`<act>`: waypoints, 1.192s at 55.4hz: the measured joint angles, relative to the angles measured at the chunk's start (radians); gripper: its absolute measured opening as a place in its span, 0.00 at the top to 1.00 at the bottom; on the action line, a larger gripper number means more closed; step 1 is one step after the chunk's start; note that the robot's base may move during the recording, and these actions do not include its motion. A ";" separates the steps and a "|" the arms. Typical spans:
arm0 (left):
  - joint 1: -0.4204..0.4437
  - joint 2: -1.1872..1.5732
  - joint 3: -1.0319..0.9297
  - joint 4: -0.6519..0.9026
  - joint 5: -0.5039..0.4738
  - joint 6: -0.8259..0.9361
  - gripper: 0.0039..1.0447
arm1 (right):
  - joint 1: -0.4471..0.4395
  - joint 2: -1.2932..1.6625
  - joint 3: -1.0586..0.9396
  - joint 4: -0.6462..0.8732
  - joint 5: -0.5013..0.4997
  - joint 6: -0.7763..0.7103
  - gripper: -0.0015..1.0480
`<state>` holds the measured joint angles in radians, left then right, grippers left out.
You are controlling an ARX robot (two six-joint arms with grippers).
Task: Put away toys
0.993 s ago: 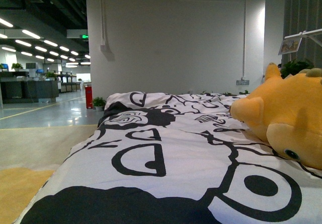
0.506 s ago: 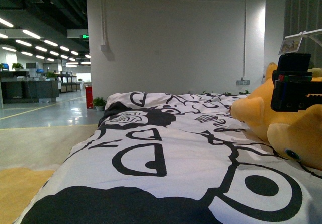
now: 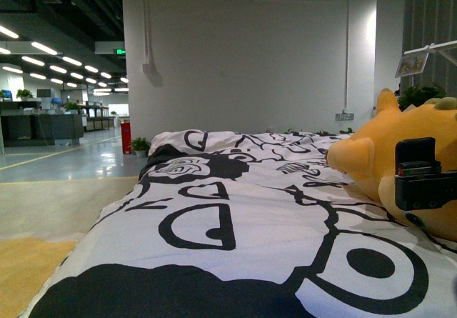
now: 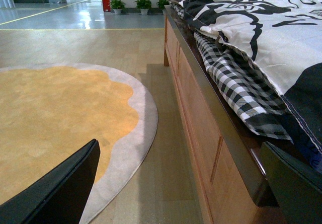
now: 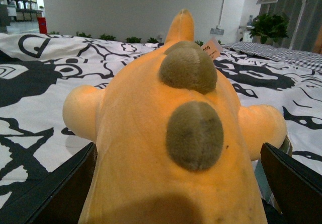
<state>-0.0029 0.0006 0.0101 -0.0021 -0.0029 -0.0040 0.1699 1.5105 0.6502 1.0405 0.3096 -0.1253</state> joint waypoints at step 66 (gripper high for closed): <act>0.000 0.000 0.000 0.000 0.000 0.000 0.06 | -0.069 -0.820 -0.100 -0.785 -0.635 0.444 0.93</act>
<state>-0.0029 0.0006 0.0101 -0.0021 -0.0029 -0.0040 0.1009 0.6907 0.5507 0.2554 -0.3252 0.3183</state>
